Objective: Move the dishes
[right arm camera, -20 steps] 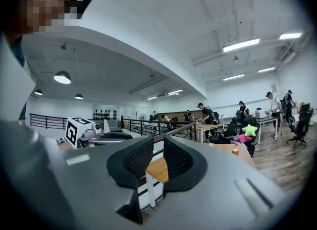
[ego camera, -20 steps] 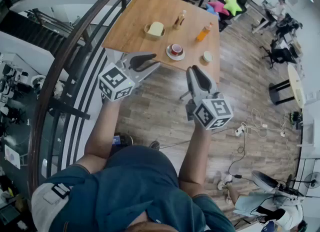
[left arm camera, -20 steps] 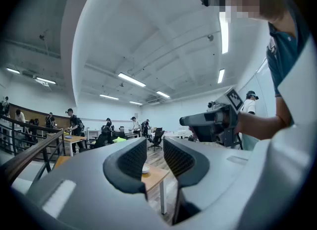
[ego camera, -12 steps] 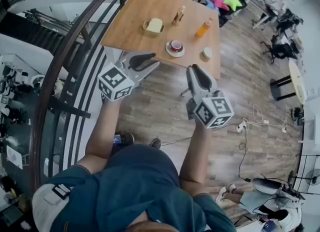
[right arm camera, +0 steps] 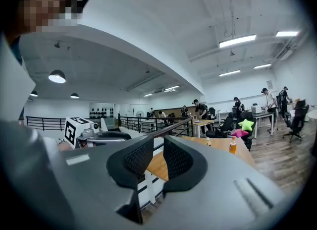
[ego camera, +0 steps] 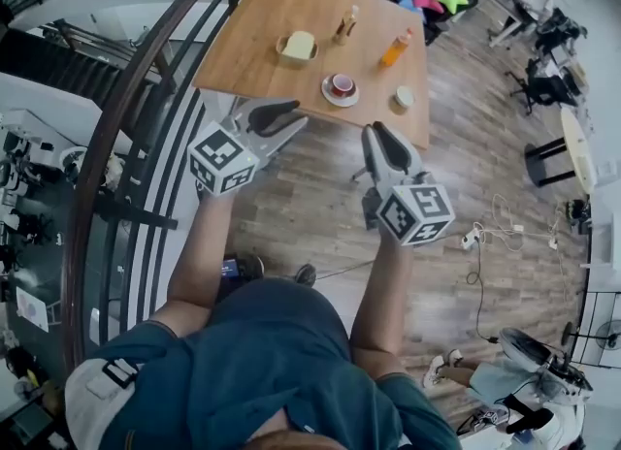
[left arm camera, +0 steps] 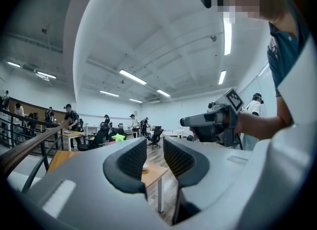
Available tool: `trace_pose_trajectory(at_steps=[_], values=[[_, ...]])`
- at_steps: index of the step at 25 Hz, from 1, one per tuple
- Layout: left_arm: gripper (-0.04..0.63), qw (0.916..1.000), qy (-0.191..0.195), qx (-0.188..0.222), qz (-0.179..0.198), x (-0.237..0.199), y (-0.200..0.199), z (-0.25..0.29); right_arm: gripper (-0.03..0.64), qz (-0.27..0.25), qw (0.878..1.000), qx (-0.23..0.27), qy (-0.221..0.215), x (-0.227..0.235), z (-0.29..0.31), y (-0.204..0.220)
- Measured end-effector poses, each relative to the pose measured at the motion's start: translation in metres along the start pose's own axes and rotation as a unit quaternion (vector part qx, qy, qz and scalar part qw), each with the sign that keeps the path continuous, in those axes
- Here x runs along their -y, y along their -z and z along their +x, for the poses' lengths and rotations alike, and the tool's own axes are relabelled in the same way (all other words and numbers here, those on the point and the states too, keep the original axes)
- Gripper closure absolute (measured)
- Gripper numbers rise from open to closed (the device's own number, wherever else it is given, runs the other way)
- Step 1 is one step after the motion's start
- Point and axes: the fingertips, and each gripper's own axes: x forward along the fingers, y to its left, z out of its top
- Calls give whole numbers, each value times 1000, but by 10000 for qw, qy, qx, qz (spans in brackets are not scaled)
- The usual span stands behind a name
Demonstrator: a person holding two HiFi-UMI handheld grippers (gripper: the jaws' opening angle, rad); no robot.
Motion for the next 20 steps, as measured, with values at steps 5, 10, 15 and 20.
trace_pose_trajectory(at_steps=[5,10,15,20], values=[[502,10000,79,19,-18,-8,5,-4,566,219,9997,71,92,-2,7,2],[502,9999,119,114,-15,-15,-2,-3,520,241,9997,61,38,-6,11,-3],[502,9999,71,118,-55,-24,2,1,517,222,9997,29,-19,1,22,-4],[501,9998,-189,45,-34,-34,11,10,517,288,9994,44,-192,23,34,2]])
